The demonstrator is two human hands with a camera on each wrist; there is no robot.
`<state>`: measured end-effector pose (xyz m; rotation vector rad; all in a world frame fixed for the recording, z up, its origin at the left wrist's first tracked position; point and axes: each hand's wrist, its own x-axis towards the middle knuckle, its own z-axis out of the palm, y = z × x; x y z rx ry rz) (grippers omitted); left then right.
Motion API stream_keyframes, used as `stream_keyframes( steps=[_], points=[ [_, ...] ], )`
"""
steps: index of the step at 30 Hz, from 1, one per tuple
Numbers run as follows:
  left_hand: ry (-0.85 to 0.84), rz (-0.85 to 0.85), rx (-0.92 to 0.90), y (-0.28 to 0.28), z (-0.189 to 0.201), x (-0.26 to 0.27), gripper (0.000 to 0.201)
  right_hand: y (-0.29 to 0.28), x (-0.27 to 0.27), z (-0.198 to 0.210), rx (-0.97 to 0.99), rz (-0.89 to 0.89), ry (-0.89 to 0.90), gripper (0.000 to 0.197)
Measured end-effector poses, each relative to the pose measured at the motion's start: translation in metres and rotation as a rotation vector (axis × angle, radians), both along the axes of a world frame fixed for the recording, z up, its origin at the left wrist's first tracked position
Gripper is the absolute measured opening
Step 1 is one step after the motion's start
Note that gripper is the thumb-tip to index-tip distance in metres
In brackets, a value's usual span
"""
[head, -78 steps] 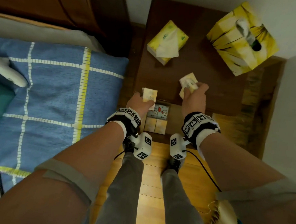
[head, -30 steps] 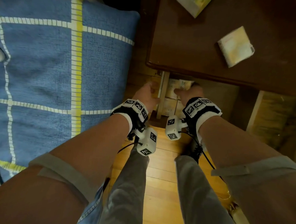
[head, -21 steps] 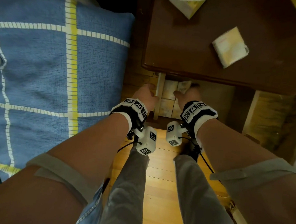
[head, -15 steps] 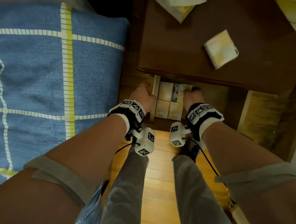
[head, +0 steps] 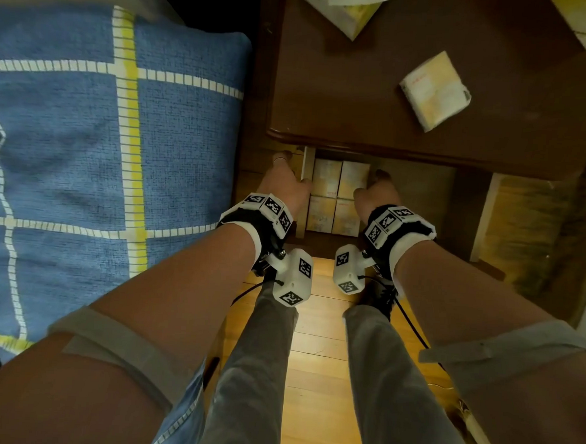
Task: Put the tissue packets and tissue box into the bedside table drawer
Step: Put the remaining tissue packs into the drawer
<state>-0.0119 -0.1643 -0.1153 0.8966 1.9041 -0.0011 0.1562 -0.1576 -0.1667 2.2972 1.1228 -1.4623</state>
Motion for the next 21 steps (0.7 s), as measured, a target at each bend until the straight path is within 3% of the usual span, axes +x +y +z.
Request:
stream_keyframes(
  steps=[3,8,13,17,21],
  points=[
    [-0.004,0.012,0.008,0.004,0.001,-0.001,0.061,0.0,0.004,0.001,-0.05,0.004,0.022,0.04],
    [-0.005,0.027,0.014,0.005,0.006,0.002,0.06,0.0,0.004,0.01,-0.12,-0.045,0.057,0.053],
    [0.082,0.039,-0.04,0.01,0.031,0.007,0.045,0.008,0.007,0.042,-0.103,-0.053,0.102,0.036],
    [0.05,-0.018,-0.128,0.019,0.064,0.021,0.028,0.015,0.026,0.083,-0.075,-0.241,0.216,0.028],
    [-0.004,-0.11,-0.017,0.03,0.098,0.043,0.023,0.024,0.056,0.128,0.036,-0.374,0.236,0.016]
  ],
)
